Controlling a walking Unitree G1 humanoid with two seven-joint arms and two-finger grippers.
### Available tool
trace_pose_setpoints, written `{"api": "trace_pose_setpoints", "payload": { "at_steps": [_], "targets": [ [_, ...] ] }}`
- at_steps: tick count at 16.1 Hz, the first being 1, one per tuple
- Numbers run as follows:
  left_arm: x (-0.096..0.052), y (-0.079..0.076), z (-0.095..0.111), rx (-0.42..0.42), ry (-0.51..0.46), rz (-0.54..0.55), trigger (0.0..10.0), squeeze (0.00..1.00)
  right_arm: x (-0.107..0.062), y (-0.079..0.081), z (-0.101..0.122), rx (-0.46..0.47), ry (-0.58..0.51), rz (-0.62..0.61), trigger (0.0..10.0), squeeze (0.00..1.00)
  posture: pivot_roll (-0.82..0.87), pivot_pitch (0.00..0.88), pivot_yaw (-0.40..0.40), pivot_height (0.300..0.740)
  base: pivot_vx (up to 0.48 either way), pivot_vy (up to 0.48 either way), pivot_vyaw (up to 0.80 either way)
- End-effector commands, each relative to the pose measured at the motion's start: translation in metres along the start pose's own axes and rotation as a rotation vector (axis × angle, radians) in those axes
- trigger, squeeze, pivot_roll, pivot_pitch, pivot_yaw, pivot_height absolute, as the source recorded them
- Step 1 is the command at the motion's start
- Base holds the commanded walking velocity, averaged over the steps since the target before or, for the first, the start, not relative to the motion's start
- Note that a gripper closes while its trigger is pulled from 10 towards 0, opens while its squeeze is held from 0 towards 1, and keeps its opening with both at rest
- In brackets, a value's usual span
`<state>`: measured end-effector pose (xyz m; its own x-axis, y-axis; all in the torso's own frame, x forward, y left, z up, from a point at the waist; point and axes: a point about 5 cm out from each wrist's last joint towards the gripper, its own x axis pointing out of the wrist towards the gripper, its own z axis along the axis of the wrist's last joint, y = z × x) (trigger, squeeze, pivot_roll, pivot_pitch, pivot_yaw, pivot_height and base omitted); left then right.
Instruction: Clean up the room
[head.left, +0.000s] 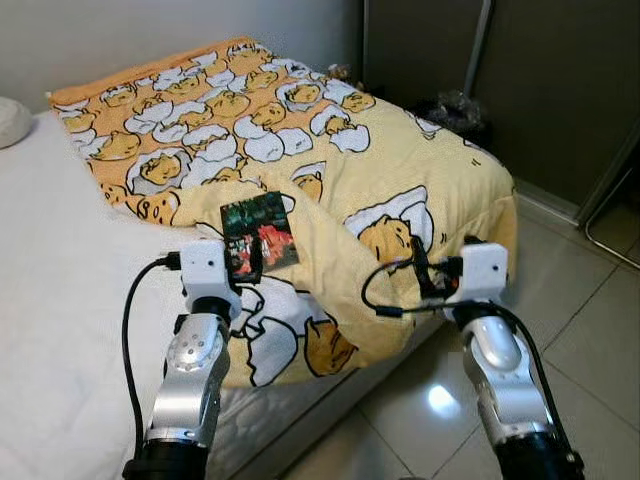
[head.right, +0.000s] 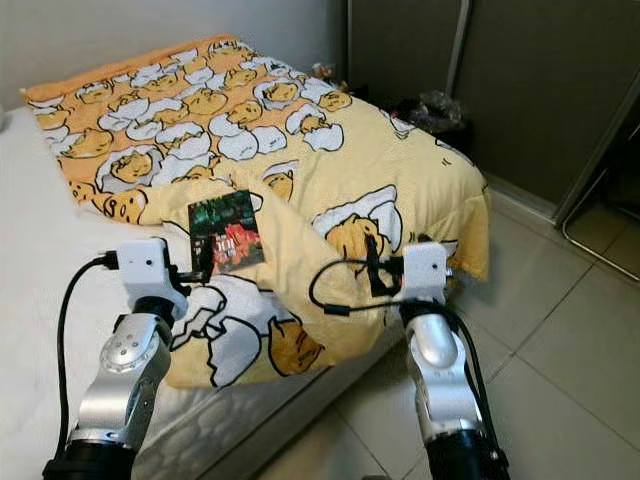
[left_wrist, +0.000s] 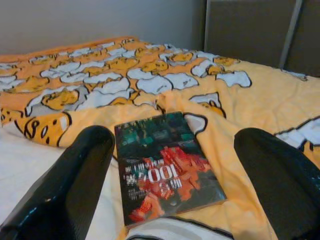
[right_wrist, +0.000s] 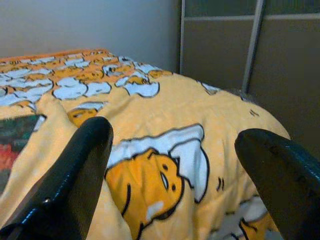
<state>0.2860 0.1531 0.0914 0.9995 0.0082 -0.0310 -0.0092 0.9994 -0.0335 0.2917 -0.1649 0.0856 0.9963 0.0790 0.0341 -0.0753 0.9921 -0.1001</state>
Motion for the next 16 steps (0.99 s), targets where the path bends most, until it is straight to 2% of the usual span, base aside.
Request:
{"api": "trace_pose_setpoints", "payload": {
  "at_steps": [1,7,9,11,13,14,16],
  "targets": [
    [0.003,-0.007,0.007,0.025,-0.022,-0.041,10.0,0.0,0.004,0.001,0.003,-0.016,-0.005,0.018,10.0,0.0,-0.16,0.0,0.125,0.74,0.45,0.0,0.0],
    [0.007,-0.009,0.008,0.014,-0.022,-0.054,10.0,0.0,0.005,0.004,0.001,-0.02,0.0,0.03,10.0,0.0,-0.16,0.0,0.129,0.74,0.459,0.0,0.0],
    [0.008,-0.01,0.008,-0.004,-0.023,-0.047,10.0,0.0,0.005,0.005,0.001,-0.019,0.0,0.034,10.0,0.0,-0.17,0.0,0.131,0.74,0.345,0.324,0.0],
    [0.008,-0.009,0.009,0.014,-0.03,-0.023,10.0,0.0,0.004,0.005,0.0,-0.036,0.003,0.045,10.0,0.0,-0.17,0.0,0.133,0.74,0.0,0.223,0.0],
    [0.009,-0.011,0.006,0.027,-0.009,-0.036,10.0,0.0,0.002,0.007,0.0,-0.028,0.0,0.054,10.0,0.0,-0.17,0.0,0.132,0.74,0.0,0.0,0.76],
    [0.016,-0.017,-0.003,0.035,0.066,-0.08,10.0,0.0,-0.002,0.007,-0.002,-0.006,0.006,0.044,10.0,0.0,-0.18,0.0,0.128,0.74,0.0,0.0,0.0],
    [0.028,-0.027,-0.01,0.02,0.144,-0.155,10.0,0.0,-0.007,0.006,-0.005,-0.013,0.02,0.049,10.0,0.0,-0.19,0.0,0.124,0.74,0.0,0.0,0.0]
  ]
}}
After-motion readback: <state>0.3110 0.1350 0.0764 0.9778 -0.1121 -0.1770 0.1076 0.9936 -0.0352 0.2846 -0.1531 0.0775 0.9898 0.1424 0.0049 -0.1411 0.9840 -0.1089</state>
